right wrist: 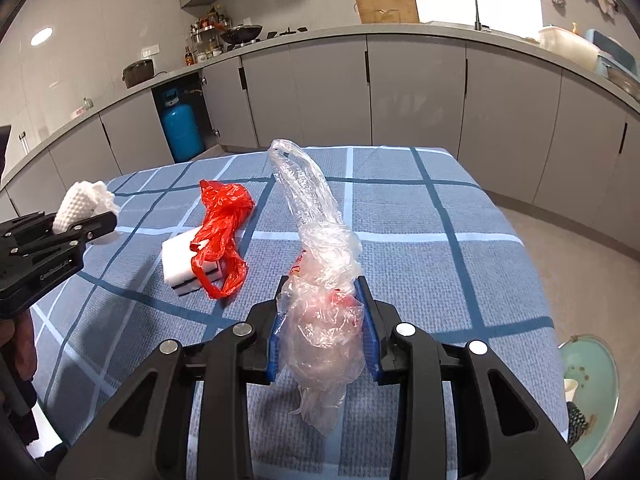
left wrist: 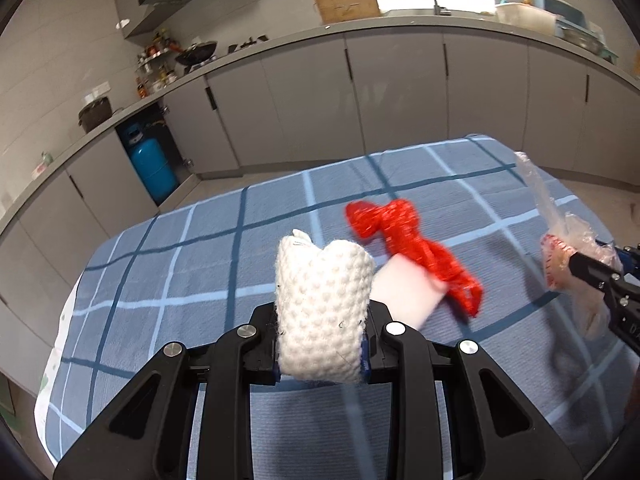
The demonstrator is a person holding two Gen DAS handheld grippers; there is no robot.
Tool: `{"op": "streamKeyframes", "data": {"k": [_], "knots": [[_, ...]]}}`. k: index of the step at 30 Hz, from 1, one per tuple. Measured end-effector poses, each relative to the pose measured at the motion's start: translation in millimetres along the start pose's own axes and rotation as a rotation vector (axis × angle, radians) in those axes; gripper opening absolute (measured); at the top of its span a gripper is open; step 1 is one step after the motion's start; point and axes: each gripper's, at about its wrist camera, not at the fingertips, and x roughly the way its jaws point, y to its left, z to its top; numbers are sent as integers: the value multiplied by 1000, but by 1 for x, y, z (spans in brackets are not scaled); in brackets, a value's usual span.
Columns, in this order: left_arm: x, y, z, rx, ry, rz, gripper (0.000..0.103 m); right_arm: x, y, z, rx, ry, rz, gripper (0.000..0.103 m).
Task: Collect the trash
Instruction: 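Carry the foam net and plastic bag over the basin and open both tools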
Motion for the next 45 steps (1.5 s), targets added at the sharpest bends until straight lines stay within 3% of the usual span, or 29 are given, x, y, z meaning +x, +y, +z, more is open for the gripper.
{"op": "streamKeyframes", "data": {"k": [20, 28, 45], "knots": [[-33, -93, 42, 139, -119, -153, 28, -51, -54, -8, 103, -89, -82, 33], [-49, -153, 55, 213, -168, -264, 28, -82, -97, -16, 150, -115, -162, 33], [-74, -278, 54, 352, -222, -506, 28, -118, -198, -70, 297, -80, -354, 34]]}}
